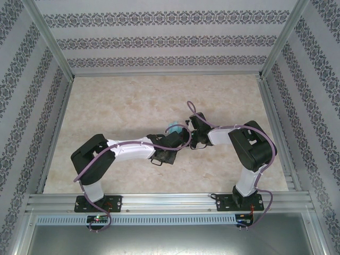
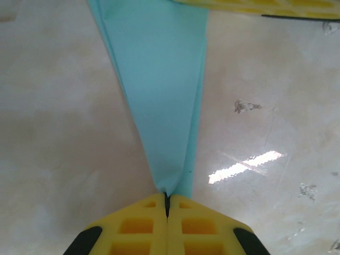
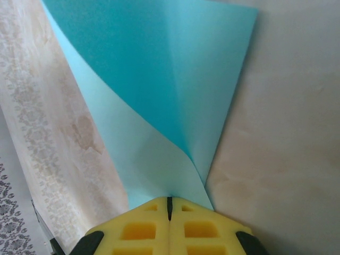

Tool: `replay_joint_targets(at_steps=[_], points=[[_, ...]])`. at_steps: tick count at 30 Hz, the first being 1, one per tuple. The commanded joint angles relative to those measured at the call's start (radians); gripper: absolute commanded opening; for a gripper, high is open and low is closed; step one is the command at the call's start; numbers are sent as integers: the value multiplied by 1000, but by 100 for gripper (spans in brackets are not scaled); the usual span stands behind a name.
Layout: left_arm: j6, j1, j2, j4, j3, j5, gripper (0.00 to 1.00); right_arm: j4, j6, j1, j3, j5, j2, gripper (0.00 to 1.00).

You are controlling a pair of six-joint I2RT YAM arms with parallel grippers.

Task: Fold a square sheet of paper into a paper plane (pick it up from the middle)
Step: Fold the wing for the fifth time at the center of the table.

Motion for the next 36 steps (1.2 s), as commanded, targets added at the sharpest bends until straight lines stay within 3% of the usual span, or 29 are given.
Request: replay_joint_targets(at_steps=[1,10,26,36], points=[[50,-23,28,-117,41,-97,6,-121,-8,2,-39,87,26,5],[90,-34,62,-116,44,-122,7,-79,20,3,-49,71,-31,8],[121,-51,43,-78,72,-97,13,-90,15,-5,-57,90,47,4],[161,-77,53,-91,93,-139,13,-67,16,-8,-61,82,71,4]])
